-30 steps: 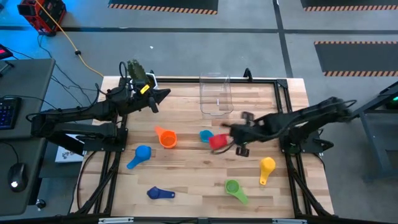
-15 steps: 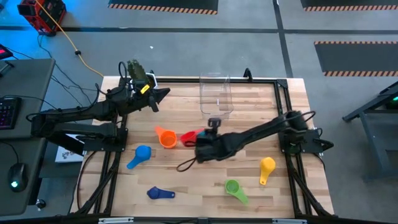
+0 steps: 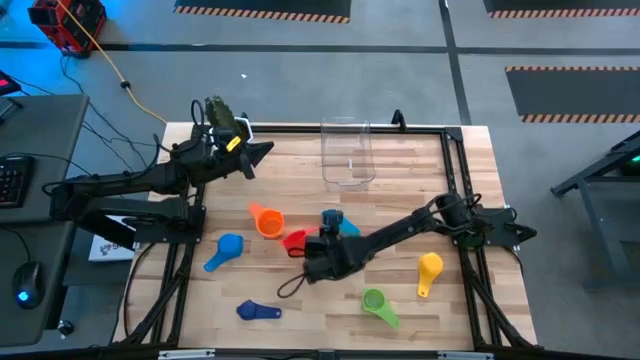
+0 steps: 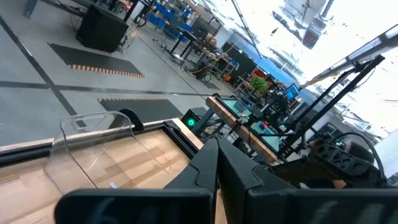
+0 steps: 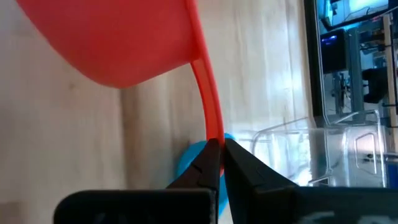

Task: Nest measuring cups in basket
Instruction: Stack the red measuring cup on top of the orange measuring cup

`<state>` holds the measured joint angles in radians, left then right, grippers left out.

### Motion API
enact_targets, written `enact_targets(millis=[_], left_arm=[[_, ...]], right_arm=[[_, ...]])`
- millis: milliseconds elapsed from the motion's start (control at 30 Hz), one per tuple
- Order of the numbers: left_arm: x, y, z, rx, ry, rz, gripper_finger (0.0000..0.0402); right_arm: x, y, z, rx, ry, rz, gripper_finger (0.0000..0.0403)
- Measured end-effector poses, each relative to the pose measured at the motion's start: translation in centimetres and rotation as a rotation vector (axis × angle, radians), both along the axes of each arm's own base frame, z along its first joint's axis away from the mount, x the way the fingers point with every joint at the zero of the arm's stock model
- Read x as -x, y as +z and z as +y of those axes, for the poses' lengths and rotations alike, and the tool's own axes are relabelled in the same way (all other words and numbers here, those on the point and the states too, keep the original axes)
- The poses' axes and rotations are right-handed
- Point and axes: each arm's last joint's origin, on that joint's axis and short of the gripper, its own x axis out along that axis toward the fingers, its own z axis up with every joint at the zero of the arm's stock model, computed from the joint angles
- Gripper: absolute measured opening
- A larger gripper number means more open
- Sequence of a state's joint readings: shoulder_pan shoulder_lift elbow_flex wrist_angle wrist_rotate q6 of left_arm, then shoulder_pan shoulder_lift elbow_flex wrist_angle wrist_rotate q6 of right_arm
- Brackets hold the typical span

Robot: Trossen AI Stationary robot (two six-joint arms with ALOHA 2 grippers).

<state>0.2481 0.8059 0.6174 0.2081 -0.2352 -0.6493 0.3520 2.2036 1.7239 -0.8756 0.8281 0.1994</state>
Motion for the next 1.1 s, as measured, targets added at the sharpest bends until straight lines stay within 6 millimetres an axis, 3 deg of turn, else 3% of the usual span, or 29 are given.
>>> enact_targets(millis=[200,467,833,967,1100], left_arm=[[0.0,0.0,0.0,-0.012,0.011,0.007,0.0],[0.0,0.0,0.0,-0.005,0.011,0.006,0.0001],[0.0,0.0,0.0,-0.026,-0.003,0.017,0.0001],[0.0,0.0,0.0,-0.03,-0.004,0.019,0.0001],[0.0,0.0,0.0,-0.049,-0.004,0.029,0.0001]], right_arm=[[0.3,-0.1,1.4,-0.025,0.02,-0.022,0.0],[0.2,-0.3,1.2,-0.142,0.009,-0.004,0.0],[0.0,-0.4,0.6,-0.16,0.023,0.025,0.0],[0.0,-0.3,0.6,-0.116,0.056,0.049,0.0],[0.1,0.7,0.3,0.039,0.074,0.081,0.0]])
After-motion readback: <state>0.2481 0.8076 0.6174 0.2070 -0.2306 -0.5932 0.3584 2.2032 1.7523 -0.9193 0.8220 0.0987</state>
